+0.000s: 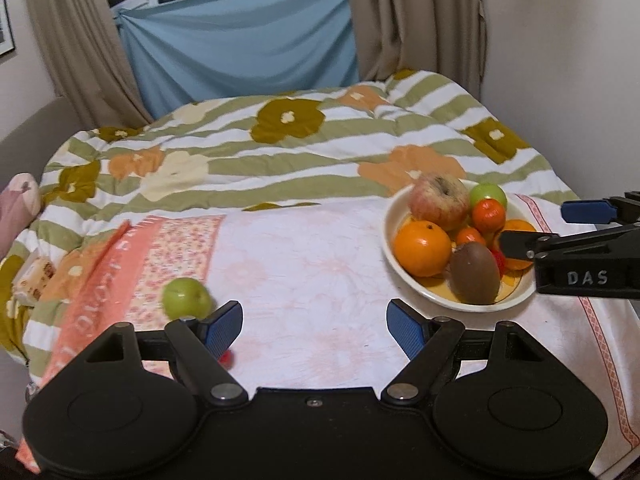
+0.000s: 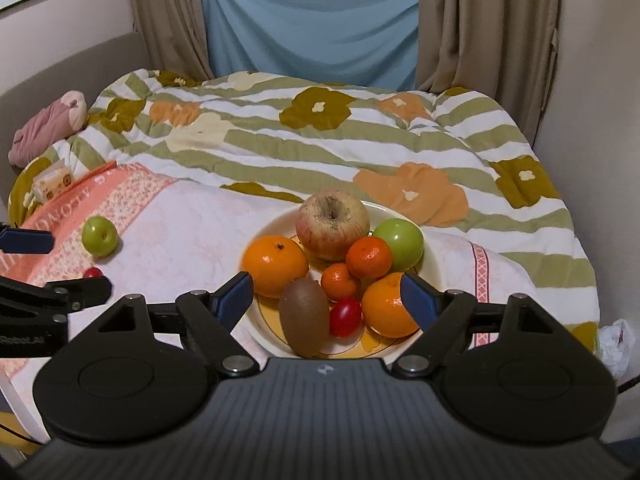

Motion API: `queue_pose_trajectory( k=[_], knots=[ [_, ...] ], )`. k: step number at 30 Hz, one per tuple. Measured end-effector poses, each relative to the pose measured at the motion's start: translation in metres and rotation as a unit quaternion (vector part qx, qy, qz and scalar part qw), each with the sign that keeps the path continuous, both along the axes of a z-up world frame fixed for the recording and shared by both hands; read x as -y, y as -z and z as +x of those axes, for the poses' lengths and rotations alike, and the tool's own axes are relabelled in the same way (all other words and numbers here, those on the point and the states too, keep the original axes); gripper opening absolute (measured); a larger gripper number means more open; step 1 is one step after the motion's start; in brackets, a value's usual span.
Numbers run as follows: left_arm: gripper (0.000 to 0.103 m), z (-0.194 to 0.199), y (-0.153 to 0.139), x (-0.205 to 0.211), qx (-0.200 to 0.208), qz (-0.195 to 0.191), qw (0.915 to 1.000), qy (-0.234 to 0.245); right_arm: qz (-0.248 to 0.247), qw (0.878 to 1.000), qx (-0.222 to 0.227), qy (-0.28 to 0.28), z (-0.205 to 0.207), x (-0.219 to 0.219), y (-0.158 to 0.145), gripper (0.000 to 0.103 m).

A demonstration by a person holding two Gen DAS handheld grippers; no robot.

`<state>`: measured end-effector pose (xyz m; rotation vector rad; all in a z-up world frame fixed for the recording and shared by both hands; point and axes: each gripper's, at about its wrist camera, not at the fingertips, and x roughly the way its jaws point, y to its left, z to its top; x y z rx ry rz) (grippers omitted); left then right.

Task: Organize fruits
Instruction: 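Move the left tool to the green apple while the right tool approaches the small red tomato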

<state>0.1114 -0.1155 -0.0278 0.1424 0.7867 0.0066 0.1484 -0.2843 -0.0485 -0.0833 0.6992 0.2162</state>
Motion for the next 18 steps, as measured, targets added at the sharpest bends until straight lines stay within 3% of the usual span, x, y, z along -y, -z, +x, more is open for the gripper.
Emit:
queue_pose_trajectory(
  k=[5, 8, 13, 18],
  knots=[
    [0.084, -0.020, -0.015, -0.031, 0.012, -0.015, 0.9997, -0.013, -0.001, 1.000, 0.012, 0.018, -0.017, -0.012, -0.017, 0.096],
    [0.091, -0.033, -0.023, -0.053, 0.021, -0.025, 0.9993, -0.015, -0.004, 0.999, 0.016, 0.030, -0.031, -0.025, -0.027, 0.103],
    [0.100, -0.048, -0.035, -0.095, 0.036, -0.029, 0.9989, -0.005, -0.016, 0.999, 0.015, 0.040, -0.054, -0.060, -0.039, 0.103],
    [0.102, -0.051, -0.041, -0.131, 0.045, -0.024, 0.9987, 0.007, -0.013, 0.999, 0.024, 0.038, -0.068, -0.100, -0.045, 0.103]
  ],
)
